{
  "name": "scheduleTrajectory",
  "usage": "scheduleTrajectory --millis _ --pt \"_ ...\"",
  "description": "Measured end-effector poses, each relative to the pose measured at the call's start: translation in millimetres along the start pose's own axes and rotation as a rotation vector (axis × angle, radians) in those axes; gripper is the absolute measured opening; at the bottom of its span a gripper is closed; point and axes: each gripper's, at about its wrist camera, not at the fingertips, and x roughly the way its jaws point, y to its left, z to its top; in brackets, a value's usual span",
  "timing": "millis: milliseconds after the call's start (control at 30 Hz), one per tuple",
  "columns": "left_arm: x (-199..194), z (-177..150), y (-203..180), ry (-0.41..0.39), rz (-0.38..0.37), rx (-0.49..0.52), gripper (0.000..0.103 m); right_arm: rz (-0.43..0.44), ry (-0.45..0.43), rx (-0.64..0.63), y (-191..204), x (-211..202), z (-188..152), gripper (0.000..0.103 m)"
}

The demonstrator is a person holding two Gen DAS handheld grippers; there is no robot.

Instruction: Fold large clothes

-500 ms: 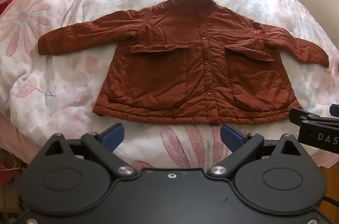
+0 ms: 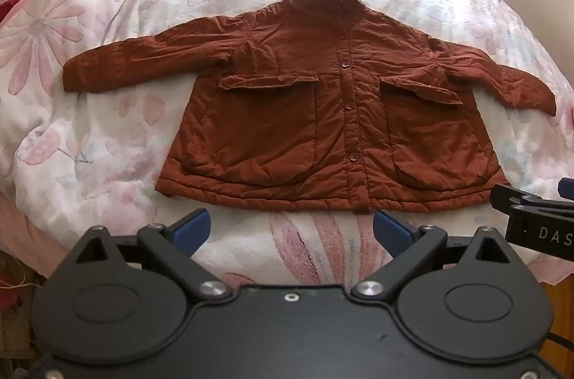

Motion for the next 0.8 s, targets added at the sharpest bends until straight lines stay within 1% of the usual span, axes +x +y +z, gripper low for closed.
scheduleTrajectory --millis 800 --pt "0.8 0.6 0.8 0.004 -0.004 -0.002 0.100 -0.001 0.009 -0.003 -2.1 3.6 -0.5 0.103"
